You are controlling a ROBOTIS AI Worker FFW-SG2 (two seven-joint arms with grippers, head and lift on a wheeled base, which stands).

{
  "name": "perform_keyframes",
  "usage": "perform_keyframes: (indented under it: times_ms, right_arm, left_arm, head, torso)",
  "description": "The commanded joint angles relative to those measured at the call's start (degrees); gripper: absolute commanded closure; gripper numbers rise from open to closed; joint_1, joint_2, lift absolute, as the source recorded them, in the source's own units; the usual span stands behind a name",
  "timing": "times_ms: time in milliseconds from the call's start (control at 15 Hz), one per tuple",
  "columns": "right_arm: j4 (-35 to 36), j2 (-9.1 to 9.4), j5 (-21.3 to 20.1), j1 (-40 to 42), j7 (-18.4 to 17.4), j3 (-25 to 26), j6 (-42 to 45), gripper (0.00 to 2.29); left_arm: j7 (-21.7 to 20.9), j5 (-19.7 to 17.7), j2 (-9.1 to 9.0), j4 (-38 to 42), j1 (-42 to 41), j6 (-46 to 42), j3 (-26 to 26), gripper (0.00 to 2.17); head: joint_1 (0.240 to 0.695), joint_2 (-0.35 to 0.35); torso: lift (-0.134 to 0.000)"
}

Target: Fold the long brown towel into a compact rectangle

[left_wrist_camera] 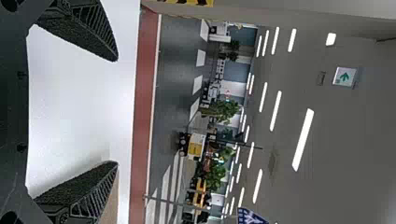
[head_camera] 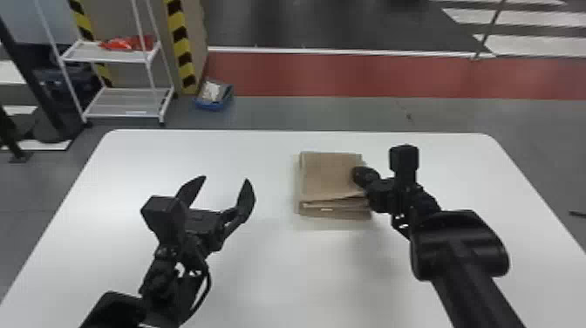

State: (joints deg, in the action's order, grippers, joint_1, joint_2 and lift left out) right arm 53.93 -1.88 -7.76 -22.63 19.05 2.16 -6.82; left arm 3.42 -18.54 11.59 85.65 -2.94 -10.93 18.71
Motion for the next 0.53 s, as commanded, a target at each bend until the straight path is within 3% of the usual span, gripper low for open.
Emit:
perform_keyframes:
  times_ms: [0,267,467]
  right_arm:
    - [-2.4,-0.14,-1.4,-1.2,0.0,0.1,0.2,2.2]
    - [-2.0,-0.4,-0.7,0.9,0.8,1.6,4.9,2.2]
    - [14.2,-0.4,4.1,8.9,3.4,1.8,4.2,2.2]
  left_arm:
    - [0.0,0.0,0.01,0.0,0.0,0.0,0.2,0.08]
    - [0.0,-0.3,0.19,-0.1,0.3,-0.2,0.2,0.08]
    - [0.1,-0.3,0.28,0.2,0.0,-0.4,0.2,0.08]
  head:
    - [0.695,-0.055]
    - [0.695,-0.064]
    - [0.695,-0.066]
  torso:
    - [-0.095]
    - [-0.095]
    - [-0.095]
